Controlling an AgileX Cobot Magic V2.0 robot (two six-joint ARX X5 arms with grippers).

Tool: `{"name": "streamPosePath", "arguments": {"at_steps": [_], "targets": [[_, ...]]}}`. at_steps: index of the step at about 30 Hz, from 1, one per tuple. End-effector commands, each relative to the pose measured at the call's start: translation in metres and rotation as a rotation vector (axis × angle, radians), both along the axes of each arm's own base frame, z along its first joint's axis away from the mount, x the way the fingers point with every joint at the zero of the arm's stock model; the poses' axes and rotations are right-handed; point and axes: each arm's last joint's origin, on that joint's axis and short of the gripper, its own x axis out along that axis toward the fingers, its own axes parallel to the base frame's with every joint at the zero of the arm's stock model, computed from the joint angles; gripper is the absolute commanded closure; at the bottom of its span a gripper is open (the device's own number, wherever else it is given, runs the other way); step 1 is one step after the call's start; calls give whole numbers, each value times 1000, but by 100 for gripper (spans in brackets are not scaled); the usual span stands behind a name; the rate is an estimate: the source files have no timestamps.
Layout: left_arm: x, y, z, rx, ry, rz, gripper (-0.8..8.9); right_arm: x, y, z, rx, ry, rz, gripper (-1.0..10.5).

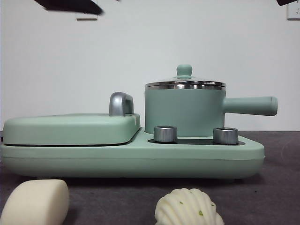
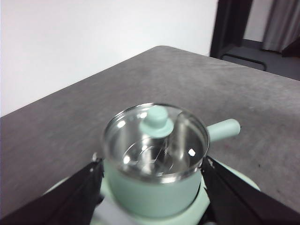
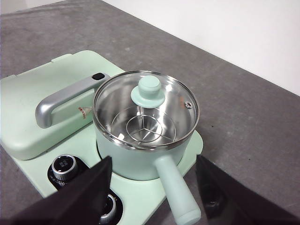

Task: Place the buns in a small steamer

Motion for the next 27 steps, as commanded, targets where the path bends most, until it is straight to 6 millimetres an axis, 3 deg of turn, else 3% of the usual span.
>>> {"name": "streamPosePath", "arguments": {"at_steps": [1, 15, 27], "targets": [[14, -20, -4, -21, -48, -38, 474, 0, 1, 6, 18, -9, -2, 662], [76, -92, -46, -10, 50, -91, 474, 0, 1, 6, 39, 9, -13, 662], [113, -130, -62, 13, 67, -116, 474, 0, 1, 5, 37, 17, -14, 662]]}}
